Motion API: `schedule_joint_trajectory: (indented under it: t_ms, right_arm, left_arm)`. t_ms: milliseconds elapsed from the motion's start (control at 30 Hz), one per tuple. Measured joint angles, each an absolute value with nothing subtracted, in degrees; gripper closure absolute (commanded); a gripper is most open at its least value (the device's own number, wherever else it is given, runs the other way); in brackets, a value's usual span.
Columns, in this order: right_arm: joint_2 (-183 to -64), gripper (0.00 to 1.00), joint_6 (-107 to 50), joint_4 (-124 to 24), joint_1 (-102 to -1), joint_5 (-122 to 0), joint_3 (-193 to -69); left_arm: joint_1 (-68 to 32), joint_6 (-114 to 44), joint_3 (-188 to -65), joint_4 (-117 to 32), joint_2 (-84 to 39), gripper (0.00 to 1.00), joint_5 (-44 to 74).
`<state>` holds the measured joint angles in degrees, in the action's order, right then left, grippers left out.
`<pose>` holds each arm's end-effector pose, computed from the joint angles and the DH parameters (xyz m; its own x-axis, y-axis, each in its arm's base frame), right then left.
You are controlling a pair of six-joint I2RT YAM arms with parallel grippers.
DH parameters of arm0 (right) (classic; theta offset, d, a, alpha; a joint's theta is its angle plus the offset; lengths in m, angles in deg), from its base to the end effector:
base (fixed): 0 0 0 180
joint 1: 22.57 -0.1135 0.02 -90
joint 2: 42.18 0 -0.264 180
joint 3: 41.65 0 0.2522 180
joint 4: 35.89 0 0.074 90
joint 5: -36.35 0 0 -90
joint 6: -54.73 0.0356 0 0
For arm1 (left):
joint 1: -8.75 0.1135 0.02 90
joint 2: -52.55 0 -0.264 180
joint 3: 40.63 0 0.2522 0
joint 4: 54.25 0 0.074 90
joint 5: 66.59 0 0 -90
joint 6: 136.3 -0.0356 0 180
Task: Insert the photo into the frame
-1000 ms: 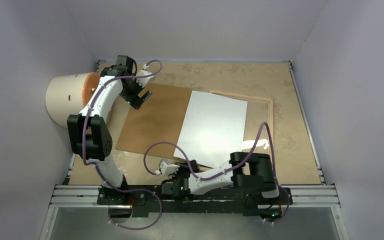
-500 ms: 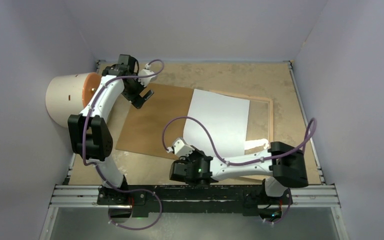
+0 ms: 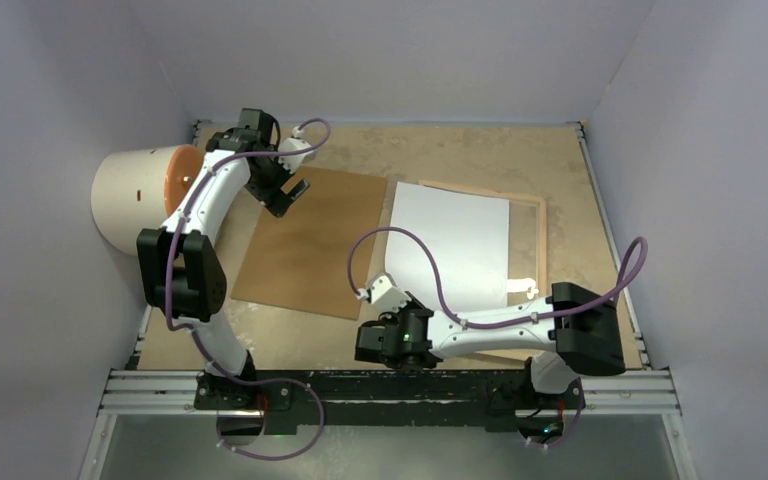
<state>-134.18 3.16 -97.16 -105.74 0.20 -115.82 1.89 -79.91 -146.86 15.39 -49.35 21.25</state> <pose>0.0627 0.2818 0.2068 -0.4442 -0.6259 -0.6410 -0.3720 0.7797 -0.5036 0.3689 -0.0457 0.2913 -0.6765 0.6385 -0.3668 0.6118 0.7646 0.2027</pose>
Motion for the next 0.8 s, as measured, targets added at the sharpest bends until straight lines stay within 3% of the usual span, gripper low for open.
schedule_joint_trajectory:
  t_ms: [800]
  right_arm:
    - [-131.19,1.0,15.86,-110.91,-100.28,-0.76,-117.22]
  left_arm:
    - [1.74,-79.91,-146.86,15.37,-49.57,0.02,20.99]
